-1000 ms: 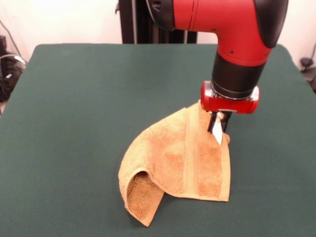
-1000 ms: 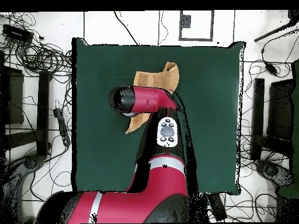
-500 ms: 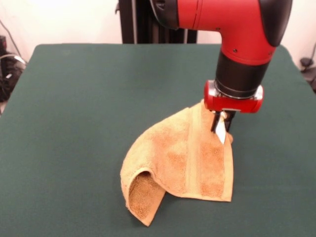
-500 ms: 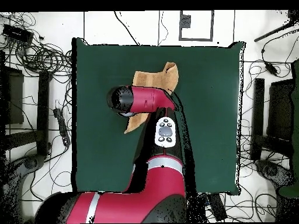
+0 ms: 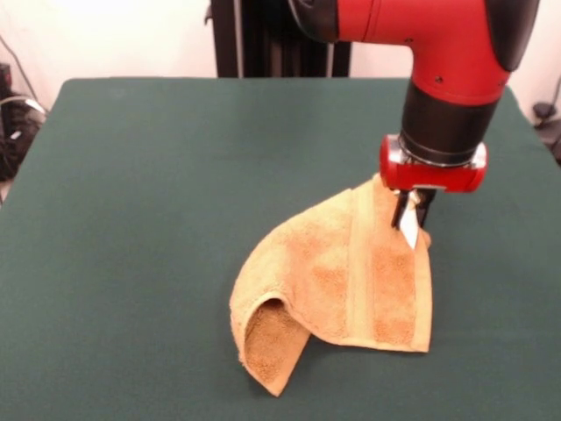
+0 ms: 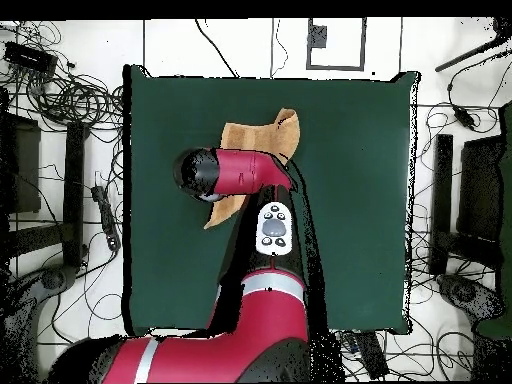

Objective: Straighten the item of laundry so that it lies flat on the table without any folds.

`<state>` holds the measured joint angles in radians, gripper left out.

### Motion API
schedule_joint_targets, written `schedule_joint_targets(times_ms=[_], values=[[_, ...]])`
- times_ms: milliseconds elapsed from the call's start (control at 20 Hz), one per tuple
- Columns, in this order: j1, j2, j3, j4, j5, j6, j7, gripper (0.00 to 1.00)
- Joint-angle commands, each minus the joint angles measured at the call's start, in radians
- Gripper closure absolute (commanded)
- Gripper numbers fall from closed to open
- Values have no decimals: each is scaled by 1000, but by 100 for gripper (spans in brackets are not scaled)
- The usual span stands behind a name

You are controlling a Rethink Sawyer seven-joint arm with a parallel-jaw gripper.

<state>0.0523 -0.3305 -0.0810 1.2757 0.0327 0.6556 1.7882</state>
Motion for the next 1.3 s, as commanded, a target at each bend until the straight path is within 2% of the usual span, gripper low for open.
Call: schedule_joint_targets(times_ms=[50, 400, 550, 600, 700, 800, 850, 1300], values=[[59, -5, 48, 107, 78, 51, 272, 100], [70, 19, 15, 67, 76, 57, 260, 100], [90, 32, -28, 50, 72, 44, 296, 100], [105, 51, -63, 17, 62, 51, 315, 100], [113, 62, -87, 19, 67, 9, 343, 100], [106, 57, -73, 42, 71, -30, 318, 100], [105, 58, -74, 43, 75, -37, 306, 0], [92, 53, -55, 50, 79, -29, 270, 0]])
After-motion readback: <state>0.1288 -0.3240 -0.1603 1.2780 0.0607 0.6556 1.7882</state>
